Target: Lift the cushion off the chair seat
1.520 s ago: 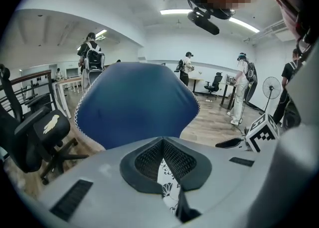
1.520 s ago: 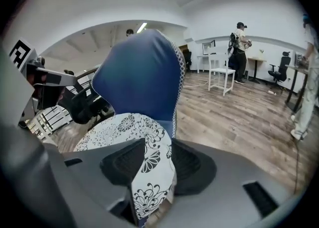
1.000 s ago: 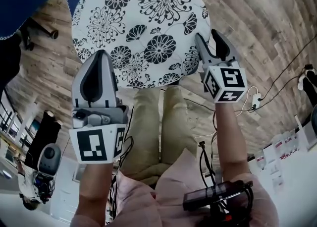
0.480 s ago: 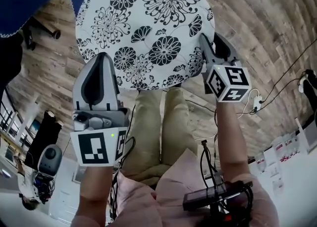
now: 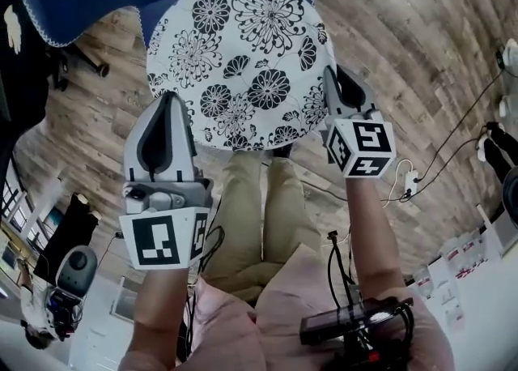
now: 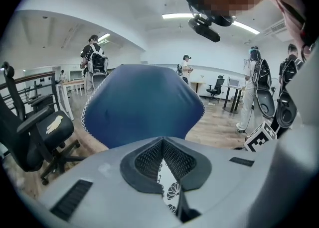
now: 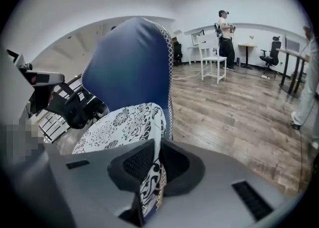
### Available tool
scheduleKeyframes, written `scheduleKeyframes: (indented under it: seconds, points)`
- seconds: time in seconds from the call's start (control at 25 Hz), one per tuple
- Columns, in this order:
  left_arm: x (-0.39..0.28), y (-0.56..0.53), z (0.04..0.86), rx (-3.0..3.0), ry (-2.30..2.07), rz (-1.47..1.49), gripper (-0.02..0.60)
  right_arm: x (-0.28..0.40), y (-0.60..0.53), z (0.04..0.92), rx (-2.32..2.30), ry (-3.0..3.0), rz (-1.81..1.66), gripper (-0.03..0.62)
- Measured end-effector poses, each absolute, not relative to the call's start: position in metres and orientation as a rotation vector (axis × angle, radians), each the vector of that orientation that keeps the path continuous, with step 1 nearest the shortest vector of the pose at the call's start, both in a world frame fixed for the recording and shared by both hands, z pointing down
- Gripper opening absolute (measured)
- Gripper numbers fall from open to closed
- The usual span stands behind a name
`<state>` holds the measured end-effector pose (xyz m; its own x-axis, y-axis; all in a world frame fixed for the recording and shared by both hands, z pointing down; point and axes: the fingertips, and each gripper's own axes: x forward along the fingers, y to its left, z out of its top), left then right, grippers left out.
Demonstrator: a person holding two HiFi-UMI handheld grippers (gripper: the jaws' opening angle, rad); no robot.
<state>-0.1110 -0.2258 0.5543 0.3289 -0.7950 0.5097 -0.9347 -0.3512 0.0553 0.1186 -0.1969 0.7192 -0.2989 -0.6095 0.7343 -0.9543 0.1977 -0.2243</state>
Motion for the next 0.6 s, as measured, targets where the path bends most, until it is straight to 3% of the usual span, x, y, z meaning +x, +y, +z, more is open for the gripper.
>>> scheduleKeyframes:
  seconds: [0.6]
  points:
    - [-0.128, -0.207, 0.419, 2.328, -1.691, 0.397, 0.011, 0.086, -0.205, 0.573, 1.456, -2.107, 0.653, 0.025]
